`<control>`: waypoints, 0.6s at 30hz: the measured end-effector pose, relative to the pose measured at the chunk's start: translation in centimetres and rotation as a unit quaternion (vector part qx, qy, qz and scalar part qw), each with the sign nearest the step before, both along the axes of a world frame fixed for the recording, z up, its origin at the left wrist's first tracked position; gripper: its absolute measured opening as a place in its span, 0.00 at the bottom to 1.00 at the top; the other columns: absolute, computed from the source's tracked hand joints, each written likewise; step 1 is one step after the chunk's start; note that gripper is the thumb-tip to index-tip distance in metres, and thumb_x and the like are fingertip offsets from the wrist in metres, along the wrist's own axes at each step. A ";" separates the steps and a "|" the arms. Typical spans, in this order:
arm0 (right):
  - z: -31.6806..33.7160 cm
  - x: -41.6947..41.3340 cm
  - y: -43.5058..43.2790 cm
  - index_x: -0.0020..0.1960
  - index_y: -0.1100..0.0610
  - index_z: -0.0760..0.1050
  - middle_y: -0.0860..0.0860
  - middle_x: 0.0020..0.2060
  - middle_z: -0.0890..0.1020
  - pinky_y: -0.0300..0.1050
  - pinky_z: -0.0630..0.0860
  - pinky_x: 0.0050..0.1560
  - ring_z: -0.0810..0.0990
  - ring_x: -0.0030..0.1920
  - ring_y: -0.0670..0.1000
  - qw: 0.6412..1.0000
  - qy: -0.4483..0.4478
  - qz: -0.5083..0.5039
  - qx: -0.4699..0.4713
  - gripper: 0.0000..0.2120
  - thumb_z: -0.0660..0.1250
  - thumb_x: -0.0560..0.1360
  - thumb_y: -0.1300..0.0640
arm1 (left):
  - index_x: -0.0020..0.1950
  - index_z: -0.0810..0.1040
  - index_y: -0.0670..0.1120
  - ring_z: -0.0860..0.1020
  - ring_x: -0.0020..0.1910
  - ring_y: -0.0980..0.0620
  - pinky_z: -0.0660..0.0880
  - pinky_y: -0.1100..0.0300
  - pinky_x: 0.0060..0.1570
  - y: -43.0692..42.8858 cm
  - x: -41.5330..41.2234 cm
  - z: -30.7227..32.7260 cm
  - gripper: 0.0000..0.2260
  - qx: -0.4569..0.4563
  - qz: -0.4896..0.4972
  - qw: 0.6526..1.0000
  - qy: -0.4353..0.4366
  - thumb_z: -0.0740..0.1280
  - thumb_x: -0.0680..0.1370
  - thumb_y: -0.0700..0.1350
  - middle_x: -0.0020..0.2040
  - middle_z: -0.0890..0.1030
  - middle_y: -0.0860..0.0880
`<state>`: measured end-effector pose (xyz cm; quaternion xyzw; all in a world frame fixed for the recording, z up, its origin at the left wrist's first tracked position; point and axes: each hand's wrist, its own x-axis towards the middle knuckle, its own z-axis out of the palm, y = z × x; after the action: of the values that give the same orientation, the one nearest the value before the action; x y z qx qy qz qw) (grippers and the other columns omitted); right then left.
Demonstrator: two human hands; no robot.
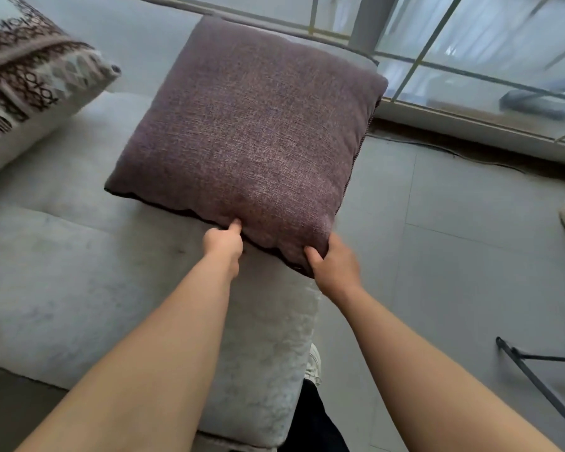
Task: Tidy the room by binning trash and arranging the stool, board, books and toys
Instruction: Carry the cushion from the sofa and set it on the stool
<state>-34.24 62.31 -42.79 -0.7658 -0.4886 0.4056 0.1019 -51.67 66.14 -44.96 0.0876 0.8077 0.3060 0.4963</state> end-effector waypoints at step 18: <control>21.6 4.0 1.6 0.45 0.61 0.73 0.58 0.39 0.78 0.57 0.67 0.64 0.72 0.41 0.58 0.969 -0.096 -0.074 0.217 0.12 0.56 0.80 0.56 | 0.67 0.68 0.32 0.71 0.65 0.34 0.70 0.43 0.62 2.7 3.7 23.3 0.27 0.194 -0.148 0.969 0.031 0.66 0.77 0.50 0.66 0.72 0.32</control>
<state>-30.28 63.91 -21.20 -0.7949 -0.5143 0.2059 0.2475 -47.94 68.85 -21.68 0.3099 0.7259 0.3772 0.4845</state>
